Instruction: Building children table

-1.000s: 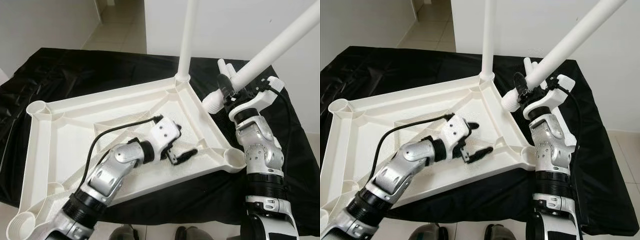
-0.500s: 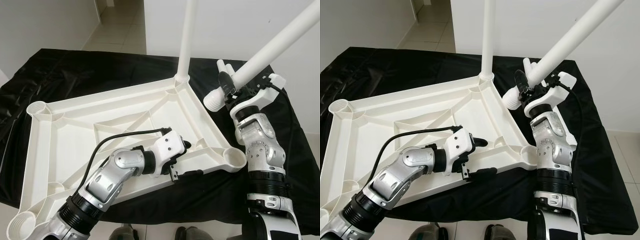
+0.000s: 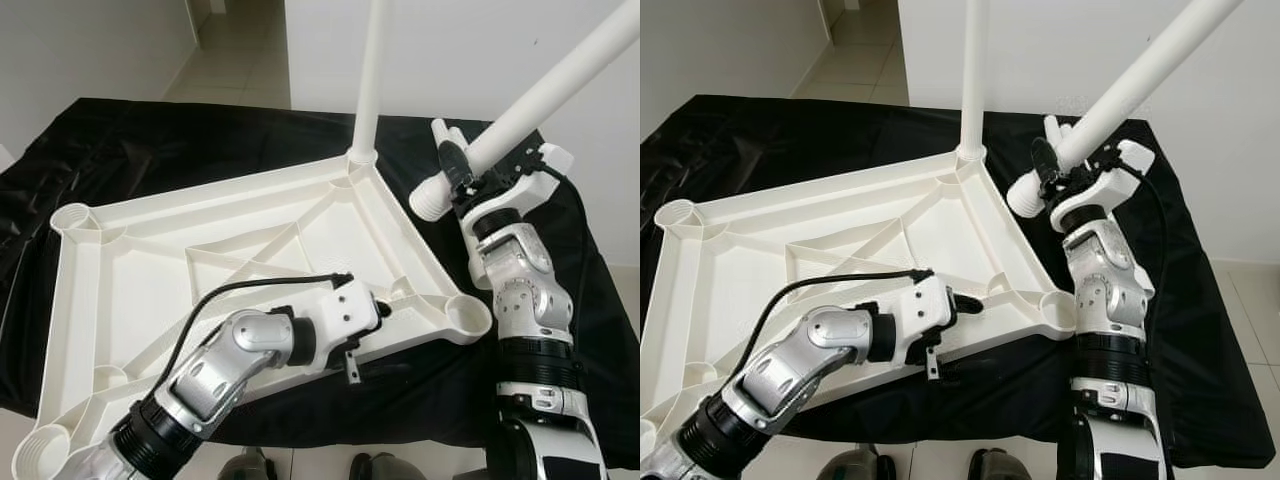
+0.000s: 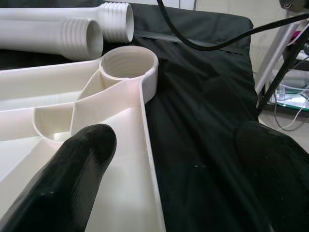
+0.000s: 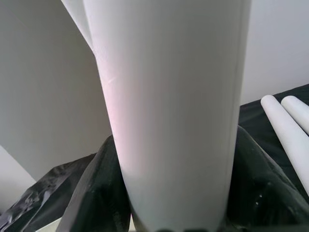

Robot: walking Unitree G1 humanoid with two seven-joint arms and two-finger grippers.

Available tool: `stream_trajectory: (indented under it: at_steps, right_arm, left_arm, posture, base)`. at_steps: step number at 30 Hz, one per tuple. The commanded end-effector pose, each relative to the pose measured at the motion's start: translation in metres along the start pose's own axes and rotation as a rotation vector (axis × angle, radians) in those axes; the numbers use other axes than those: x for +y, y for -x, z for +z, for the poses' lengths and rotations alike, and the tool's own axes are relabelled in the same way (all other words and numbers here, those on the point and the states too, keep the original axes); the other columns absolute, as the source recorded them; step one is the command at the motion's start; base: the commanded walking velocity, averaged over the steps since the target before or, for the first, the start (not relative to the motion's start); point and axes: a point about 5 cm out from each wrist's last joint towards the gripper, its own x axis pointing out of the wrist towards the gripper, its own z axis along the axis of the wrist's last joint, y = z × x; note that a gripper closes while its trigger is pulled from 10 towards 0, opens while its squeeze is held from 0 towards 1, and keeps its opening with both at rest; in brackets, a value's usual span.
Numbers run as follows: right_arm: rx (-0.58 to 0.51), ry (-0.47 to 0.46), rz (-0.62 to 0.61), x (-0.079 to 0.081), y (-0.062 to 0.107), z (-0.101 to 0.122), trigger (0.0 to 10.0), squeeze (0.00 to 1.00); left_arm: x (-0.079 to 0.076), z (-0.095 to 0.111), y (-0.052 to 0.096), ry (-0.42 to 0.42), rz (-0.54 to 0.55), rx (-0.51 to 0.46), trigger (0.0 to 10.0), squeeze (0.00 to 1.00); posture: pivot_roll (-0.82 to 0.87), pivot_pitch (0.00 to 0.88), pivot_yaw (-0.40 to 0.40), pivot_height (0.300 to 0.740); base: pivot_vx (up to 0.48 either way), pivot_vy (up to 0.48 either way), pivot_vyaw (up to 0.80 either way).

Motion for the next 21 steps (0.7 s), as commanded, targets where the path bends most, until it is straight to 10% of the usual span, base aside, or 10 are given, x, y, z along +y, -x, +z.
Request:
stream_trajectory:
  at_steps: [1,21]
  right_arm:
    - [-0.009,0.014,0.027,0.004,-0.005,0.003,10.0,0.00]
    - [-0.024,0.019,0.018,0.002,-0.005,0.005,10.0,0.00]
  left_arm:
    - [-0.004,-0.001,0.000,0.001,-0.073,0.016,10.0,0.00]
    - [0.025,-0.035,-0.009,0.062,0.230,0.214,10.0,0.00]
  posture:
    - [0.03,0.055,0.017,0.740]
    - [0.03,0.064,0.022,0.740]
  base:
    - [0.000,0.000,0.00]
    - [0.000,0.000,0.00]
